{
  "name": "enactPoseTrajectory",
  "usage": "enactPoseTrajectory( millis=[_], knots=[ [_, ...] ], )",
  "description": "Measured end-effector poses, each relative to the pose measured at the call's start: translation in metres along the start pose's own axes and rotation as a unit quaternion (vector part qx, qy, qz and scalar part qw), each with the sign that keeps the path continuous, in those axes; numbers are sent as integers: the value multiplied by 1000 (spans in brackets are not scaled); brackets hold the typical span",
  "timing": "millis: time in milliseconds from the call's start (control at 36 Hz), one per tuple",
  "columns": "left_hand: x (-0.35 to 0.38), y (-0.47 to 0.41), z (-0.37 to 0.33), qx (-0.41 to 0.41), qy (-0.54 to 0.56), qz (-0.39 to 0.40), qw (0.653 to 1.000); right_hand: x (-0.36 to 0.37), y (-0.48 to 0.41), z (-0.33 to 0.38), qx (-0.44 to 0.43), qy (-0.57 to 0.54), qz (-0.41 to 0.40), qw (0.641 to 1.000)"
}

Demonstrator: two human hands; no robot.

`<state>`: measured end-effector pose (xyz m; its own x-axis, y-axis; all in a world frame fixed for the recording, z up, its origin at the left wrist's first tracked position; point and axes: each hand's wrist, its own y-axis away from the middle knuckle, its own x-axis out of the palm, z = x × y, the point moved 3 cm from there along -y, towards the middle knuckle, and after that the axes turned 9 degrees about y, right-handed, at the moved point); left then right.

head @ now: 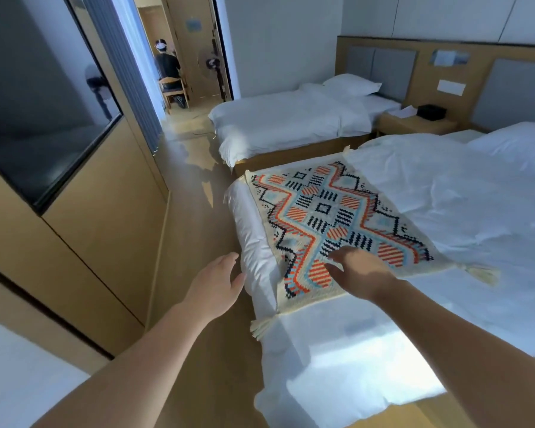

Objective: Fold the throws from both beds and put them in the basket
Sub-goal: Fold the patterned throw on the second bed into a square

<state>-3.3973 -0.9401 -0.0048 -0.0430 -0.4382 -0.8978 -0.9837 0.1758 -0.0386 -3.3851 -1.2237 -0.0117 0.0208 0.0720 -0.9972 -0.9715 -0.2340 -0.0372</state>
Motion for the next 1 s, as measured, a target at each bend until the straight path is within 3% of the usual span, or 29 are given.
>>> enactPoseTrajectory(
  millis=[306,611,750,1000],
  knots=[
    [-3,-130,85,35,9,34,999,32,-129,26,37,6,-6,999],
    [-27,-307,167,147,4,120,982,61,-248,66,225,-21,27,974],
    [-16,-368,153,217,13,171,961,66,-254,62,298,-34,21,954],
    [44,-431,67,327,-9,240,914,84,-243,3,433,-58,6,899]
  ],
)
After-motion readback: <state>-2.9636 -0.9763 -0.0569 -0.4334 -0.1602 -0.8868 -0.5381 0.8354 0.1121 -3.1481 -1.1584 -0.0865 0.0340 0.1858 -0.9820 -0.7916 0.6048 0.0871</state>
